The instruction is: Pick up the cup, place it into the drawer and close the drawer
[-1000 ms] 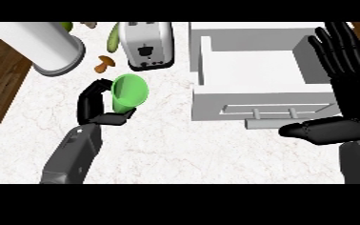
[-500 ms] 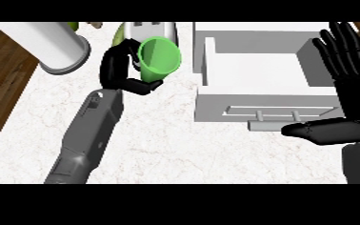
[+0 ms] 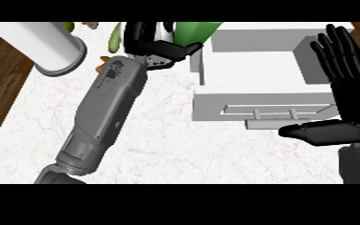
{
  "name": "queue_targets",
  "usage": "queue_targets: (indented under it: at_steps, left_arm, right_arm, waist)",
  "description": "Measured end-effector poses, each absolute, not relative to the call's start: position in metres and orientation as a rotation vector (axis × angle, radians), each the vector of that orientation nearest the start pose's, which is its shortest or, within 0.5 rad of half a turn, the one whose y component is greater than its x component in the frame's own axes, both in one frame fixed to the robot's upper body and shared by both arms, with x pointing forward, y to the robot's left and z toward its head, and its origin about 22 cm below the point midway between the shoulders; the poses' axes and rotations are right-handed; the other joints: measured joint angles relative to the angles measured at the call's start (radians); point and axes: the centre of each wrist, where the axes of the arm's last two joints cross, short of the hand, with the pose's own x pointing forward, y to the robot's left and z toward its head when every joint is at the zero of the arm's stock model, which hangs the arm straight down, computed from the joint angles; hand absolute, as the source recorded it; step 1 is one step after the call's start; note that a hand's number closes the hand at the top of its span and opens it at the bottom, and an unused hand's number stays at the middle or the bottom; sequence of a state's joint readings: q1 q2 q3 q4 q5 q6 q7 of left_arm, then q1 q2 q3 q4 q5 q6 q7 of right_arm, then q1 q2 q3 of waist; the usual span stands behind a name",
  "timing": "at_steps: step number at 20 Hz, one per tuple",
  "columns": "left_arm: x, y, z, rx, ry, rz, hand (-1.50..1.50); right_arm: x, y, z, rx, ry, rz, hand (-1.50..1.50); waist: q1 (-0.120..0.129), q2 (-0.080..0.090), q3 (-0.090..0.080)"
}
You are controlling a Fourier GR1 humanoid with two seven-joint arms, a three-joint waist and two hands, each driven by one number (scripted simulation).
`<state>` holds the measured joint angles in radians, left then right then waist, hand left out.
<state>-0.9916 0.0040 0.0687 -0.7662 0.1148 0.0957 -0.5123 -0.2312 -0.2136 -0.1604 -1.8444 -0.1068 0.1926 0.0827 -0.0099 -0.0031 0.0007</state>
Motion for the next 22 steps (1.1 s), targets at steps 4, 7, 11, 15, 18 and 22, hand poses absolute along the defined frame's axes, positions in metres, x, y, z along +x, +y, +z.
queue_targets:
  at_steps: [4,7,11,15,18,22]
  left_arm:
    - [0.437,0.072,0.159,-0.210,-2.107,-0.158,1.50]
    - [0.440,0.053,0.174,-0.167,-2.046,-0.186,1.50]
    - [0.443,0.037,0.179,-0.099,-1.967,-0.222,1.50]
    - [0.446,0.033,0.168,-0.025,-1.893,-0.271,1.50]
    - [0.447,0.033,0.157,-0.008,-1.829,-0.331,1.50]
    - [0.446,0.036,0.138,0.006,-1.762,-0.419,1.50]
  right_arm:
    - [0.271,-0.276,0.138,0.003,-1.980,0.258,-1.50]
    - [0.274,-0.274,0.146,0.009,-1.994,0.262,-1.50]
    - [0.280,-0.273,0.148,0.035,-2.007,0.274,-1.50]
    - [0.284,-0.263,0.156,0.056,-2.023,0.296,-1.50]
    - [0.286,-0.257,0.158,0.079,-2.029,0.315,-1.50]
    - [0.291,-0.253,0.158,0.099,-2.038,0.330,-1.50]
  waist:
    - [-0.013,0.004,0.000]
    - [-0.024,0.007,0.000]
    - [-0.046,0.014,0.001]
    - [-0.077,0.023,0.001]
    - [-0.104,0.029,0.001]
    - [-0.131,0.038,0.002]
